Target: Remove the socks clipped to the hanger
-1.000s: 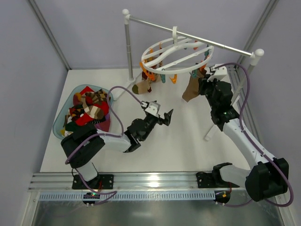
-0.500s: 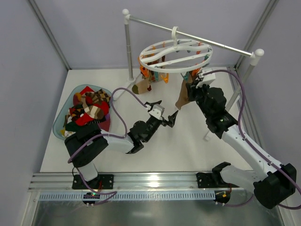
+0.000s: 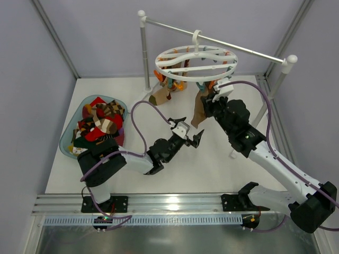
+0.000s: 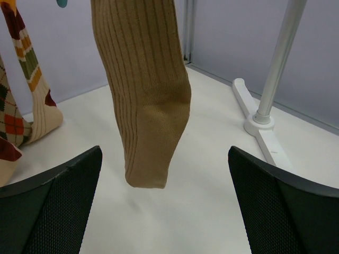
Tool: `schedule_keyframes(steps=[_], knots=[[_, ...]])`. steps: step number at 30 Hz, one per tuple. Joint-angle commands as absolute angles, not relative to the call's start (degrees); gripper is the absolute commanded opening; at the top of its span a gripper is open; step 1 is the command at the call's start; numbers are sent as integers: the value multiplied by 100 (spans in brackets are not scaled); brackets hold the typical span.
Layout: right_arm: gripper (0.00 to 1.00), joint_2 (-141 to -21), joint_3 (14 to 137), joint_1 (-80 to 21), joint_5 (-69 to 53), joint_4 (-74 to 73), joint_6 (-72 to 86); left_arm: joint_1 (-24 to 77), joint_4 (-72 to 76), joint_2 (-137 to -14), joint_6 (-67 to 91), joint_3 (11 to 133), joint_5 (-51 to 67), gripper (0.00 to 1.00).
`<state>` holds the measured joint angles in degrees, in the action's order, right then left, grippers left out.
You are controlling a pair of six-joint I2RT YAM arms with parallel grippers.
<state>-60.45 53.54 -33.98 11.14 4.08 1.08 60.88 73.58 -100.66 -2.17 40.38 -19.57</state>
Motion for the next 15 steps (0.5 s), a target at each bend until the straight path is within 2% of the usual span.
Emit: schedule_keyframes(steps=[1, 9, 15], knots=[[4, -6091, 5730, -3585, 1037, 317, -131, 6135, 8516, -10107, -378, 4175, -2013, 100], [4, -6310, 5968, -4060, 1335, 44, -316, 6135, 8754, -10335, -483, 4429, -2030, 100], [4, -6354, 6012, -4140, 1354, -113, -343, 6135, 8859, -10670, -834, 4904, -2689, 100]])
